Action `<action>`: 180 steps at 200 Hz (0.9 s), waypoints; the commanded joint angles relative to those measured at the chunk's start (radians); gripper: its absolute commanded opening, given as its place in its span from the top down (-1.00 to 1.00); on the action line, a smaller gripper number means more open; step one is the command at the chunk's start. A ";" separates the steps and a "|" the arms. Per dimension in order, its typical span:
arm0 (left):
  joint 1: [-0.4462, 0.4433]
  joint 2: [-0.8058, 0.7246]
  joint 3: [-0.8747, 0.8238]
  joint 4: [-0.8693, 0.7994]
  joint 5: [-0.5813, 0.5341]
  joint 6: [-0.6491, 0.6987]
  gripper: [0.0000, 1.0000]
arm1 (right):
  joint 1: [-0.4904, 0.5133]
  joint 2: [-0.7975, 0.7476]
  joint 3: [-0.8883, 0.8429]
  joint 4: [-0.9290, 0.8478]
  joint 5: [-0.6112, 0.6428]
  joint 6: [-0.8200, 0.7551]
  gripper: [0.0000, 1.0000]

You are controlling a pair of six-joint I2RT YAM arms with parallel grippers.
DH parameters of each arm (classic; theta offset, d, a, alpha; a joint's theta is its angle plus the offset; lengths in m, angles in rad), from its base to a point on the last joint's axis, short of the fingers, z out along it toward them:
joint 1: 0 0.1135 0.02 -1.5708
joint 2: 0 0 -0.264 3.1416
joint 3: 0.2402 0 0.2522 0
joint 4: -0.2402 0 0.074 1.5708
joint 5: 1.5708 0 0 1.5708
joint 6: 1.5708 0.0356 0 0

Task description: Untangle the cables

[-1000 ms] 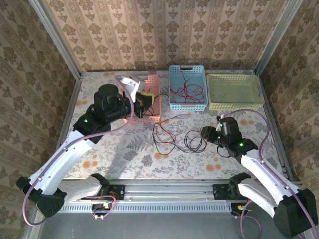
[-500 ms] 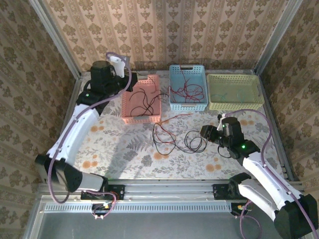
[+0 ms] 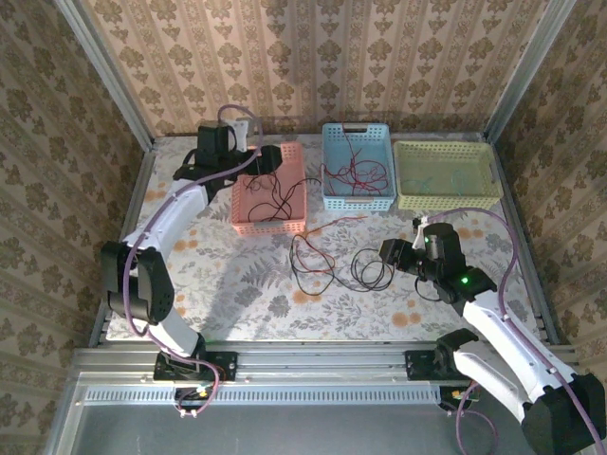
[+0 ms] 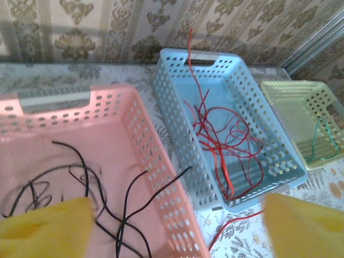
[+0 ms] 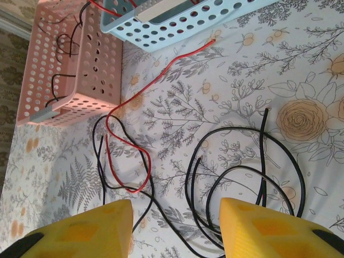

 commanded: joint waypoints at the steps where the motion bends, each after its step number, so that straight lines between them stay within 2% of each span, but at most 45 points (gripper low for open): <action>1: -0.021 -0.126 -0.048 0.069 0.000 -0.036 -1.00 | -0.001 0.020 0.044 -0.035 -0.029 -0.038 0.04; 23: -0.075 -0.250 -0.131 0.069 -0.072 -0.017 -1.00 | 0.026 0.064 0.064 -0.030 -0.028 -0.062 0.12; 35: -0.114 -0.320 -0.195 0.066 -0.138 -0.012 -1.00 | 0.083 0.112 0.088 -0.037 0.000 -0.088 0.17; 61: -0.236 -0.501 -0.448 0.151 -0.329 -0.049 -1.00 | 0.247 0.284 0.186 -0.063 0.088 -0.151 0.17; 82: -0.313 -0.621 -0.627 0.184 -0.471 -0.079 -1.00 | 0.297 0.421 0.247 -0.037 0.099 -0.140 0.16; 93: -0.334 -0.663 -0.709 0.194 -0.534 -0.146 -1.00 | 0.308 0.491 0.278 -0.019 0.100 -0.125 0.13; 114: -0.367 -0.721 -0.858 0.236 -0.595 -0.262 -1.00 | 0.330 0.632 0.345 -0.003 0.083 -0.112 0.11; 150: -0.397 -0.829 -1.016 0.261 -0.649 -0.363 -1.00 | 0.345 0.786 0.395 0.037 0.065 -0.081 0.08; 180: -0.398 -0.863 -1.064 0.271 -0.647 -0.370 -1.00 | 0.348 0.844 0.398 0.049 0.075 -0.049 0.08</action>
